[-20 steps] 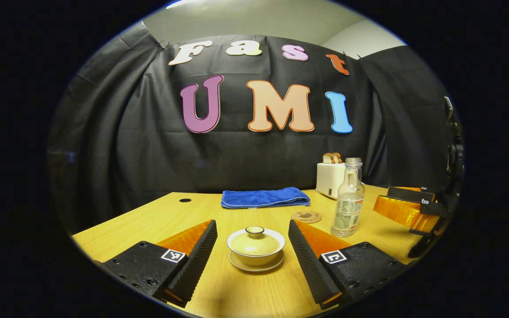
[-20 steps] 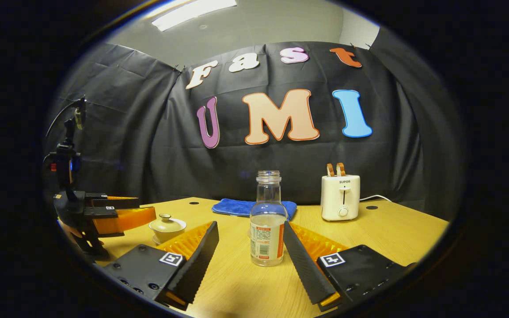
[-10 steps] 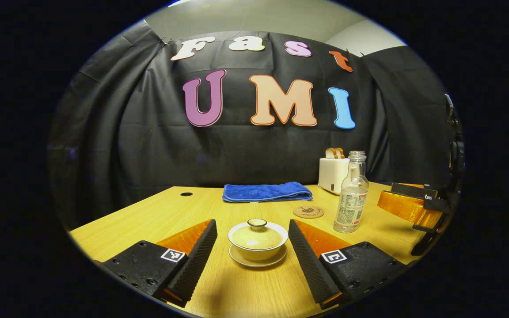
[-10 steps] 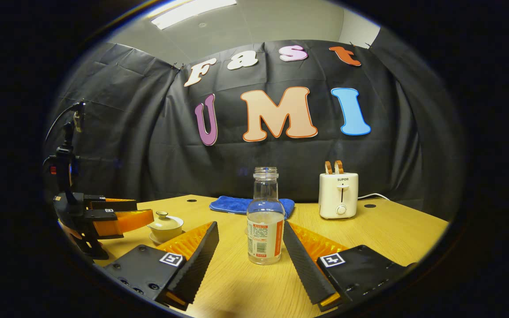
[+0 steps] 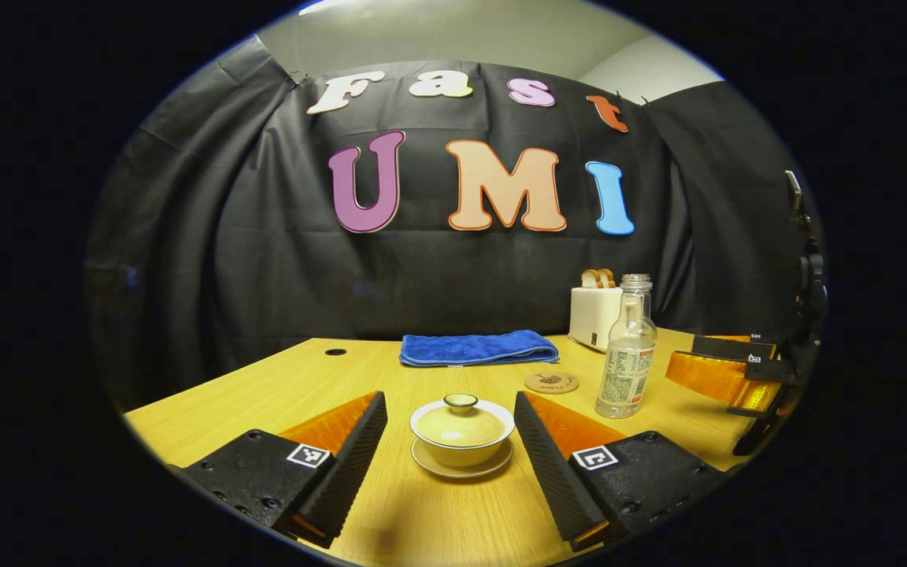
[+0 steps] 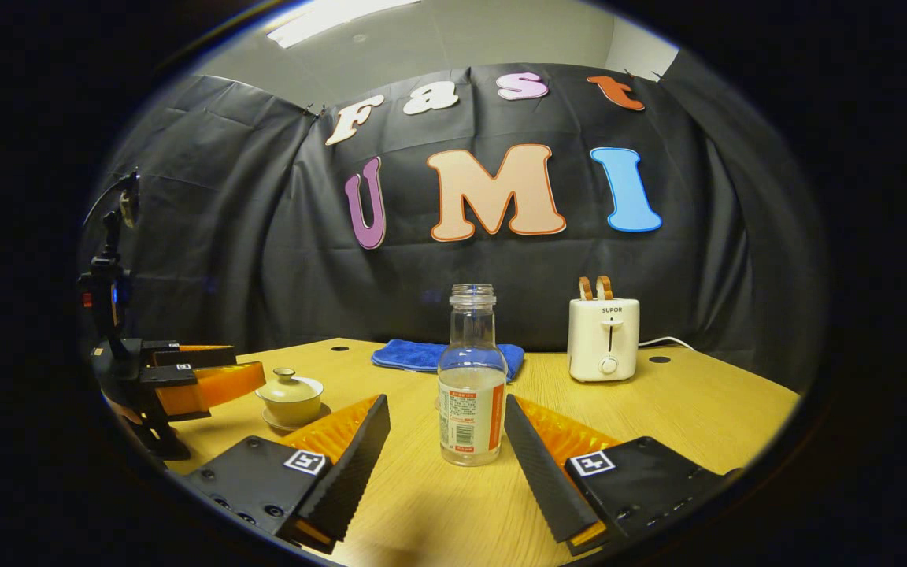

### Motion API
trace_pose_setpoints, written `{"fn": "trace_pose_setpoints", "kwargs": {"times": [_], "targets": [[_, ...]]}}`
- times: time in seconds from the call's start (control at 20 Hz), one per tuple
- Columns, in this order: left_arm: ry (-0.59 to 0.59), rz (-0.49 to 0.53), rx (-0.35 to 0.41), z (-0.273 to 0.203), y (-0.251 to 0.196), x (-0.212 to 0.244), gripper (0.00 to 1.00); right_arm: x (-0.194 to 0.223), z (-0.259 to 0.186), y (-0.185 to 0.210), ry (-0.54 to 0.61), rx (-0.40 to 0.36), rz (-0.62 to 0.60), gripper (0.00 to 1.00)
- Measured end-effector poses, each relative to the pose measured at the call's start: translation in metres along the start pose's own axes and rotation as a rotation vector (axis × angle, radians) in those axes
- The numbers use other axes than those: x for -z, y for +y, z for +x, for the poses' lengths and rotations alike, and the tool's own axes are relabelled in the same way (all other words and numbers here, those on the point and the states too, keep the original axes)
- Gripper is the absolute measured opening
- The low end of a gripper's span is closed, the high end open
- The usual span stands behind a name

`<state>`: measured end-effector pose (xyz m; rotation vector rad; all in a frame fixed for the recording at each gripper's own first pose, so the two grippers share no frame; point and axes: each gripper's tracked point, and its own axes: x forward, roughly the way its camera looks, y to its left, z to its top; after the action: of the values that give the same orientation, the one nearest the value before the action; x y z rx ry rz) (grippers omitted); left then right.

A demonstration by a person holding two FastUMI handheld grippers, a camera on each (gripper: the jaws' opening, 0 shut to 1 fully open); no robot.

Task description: Open the teacup lid with one hand, grasp the water bottle and pour water into the teacup with the other hand; after pouring, place the water bottle on the coaster and then close the teacup lid.

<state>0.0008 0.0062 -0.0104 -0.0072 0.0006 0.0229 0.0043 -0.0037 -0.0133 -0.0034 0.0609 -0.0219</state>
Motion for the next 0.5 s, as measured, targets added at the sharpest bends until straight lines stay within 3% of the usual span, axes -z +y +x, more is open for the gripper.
{"fn": "trace_pose_setpoints", "kwargs": {"times": [0.1,0.15,0.4,0.45,0.5], "targets": [[0.001,0.002,0.008,0.004,-0.001,0.001,0.95,0.001,0.000,0.000,-0.001,0.000,0.000,0.95],[0.003,0.002,0.009,0.007,0.000,0.000,0.95,0.001,0.000,0.000,0.000,0.004,0.001,0.92],[0.040,0.006,0.033,0.025,-0.001,0.007,0.95,0.001,0.003,-0.003,0.001,0.007,0.000,0.92],[0.054,0.006,0.034,0.029,0.000,0.009,0.95,0.002,0.004,-0.004,0.002,0.010,0.001,0.95],[0.070,0.006,0.039,0.032,0.000,0.012,0.95,0.001,0.004,-0.005,0.002,0.016,0.000,0.92]]}}
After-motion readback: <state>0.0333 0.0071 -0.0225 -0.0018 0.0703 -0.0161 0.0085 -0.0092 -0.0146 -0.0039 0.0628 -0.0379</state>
